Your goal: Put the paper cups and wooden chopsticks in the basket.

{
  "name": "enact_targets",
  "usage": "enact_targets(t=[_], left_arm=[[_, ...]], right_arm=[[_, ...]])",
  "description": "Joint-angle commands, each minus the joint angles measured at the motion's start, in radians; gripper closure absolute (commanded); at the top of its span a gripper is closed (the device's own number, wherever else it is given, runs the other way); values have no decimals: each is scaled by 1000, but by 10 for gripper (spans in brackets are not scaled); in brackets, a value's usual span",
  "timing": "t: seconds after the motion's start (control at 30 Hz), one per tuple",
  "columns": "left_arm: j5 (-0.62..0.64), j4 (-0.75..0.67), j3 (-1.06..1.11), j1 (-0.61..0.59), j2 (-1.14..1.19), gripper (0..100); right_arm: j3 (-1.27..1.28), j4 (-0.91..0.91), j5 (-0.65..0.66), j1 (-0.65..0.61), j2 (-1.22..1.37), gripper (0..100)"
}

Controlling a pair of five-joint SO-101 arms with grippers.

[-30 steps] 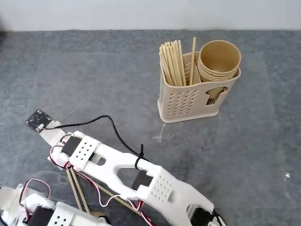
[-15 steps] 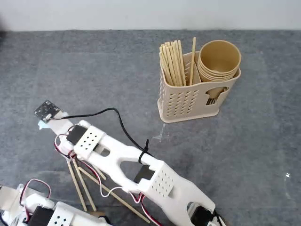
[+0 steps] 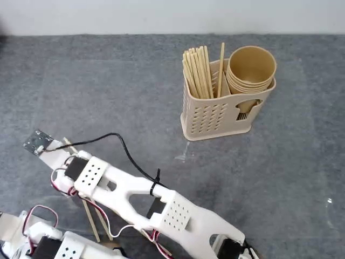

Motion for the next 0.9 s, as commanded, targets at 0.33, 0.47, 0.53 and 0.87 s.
enact_targets(t=[0.33, 0.47, 0.53, 0.87], left_arm=[[-8, 5, -10, -5, -9, 987], [-8, 5, -10, -5, -9, 987], [-8, 5, -10, -5, -9, 987], [-8, 5, -10, -5, -9, 987]], right_arm=[[-35, 12, 60, 79, 25, 765], [-35, 24, 61, 67, 25, 849], [-35, 25, 63, 65, 25, 919], [-35, 30, 121, 70, 25, 963]])
